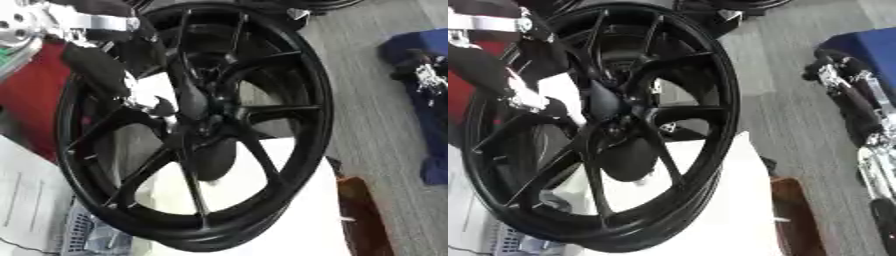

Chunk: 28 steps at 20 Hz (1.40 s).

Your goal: Pull the pin out of the wheel hub.

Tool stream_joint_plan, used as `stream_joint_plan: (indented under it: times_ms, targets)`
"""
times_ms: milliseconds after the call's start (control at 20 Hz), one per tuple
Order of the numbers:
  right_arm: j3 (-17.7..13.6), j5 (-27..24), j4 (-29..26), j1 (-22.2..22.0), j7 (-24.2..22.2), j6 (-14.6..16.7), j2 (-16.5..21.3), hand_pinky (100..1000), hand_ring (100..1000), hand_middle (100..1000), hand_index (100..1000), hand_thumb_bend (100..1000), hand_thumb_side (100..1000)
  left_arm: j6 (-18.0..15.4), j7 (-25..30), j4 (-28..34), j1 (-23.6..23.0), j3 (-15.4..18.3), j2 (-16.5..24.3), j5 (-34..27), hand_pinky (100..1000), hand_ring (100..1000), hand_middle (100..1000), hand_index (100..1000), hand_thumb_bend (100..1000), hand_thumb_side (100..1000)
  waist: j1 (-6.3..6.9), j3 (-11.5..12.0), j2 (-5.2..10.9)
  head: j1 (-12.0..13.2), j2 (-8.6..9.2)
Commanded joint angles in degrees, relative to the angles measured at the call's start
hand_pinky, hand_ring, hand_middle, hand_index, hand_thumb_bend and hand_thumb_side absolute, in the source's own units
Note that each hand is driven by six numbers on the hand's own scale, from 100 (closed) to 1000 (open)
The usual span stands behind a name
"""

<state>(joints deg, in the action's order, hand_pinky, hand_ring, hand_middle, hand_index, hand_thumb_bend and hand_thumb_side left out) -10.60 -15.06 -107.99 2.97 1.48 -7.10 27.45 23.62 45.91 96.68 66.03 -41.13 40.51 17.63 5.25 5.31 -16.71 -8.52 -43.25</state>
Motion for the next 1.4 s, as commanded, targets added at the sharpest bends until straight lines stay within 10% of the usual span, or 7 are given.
stream_joint_plan:
  times_ms: [50, 850, 1400]
  targets:
    - [-0.49, 0.23, -0.51, 0.20, -0.16, 0.04, 0.66, 967, 752, 665, 813, 100, 530, 4.35, 4.99, 0.05, 0.88, 0.31, 0.61, 0.64, 712, 625, 586, 735, 564, 522, -0.33, -0.02, 0.78, 0.31, 0.23]
    - [-0.56, 0.20, -0.55, 0.18, -0.14, 0.15, 0.61, 968, 752, 665, 813, 100, 530, 3.28, 6.06, -1.44, 0.18, -0.61, 0.67, 1.63, 679, 602, 561, 707, 502, 401, -0.46, 0.07, 0.77, 0.73, 0.29]
    - [-0.65, 0.30, -0.28, 0.00, -0.12, 0.07, 0.34, 970, 754, 667, 814, 100, 538, 5.90, 3.54, -0.25, 0.06, 1.37, 0.70, -0.47, 621, 509, 429, 579, 291, 275, -0.52, 0.19, 0.86, 1.18, 0.27]
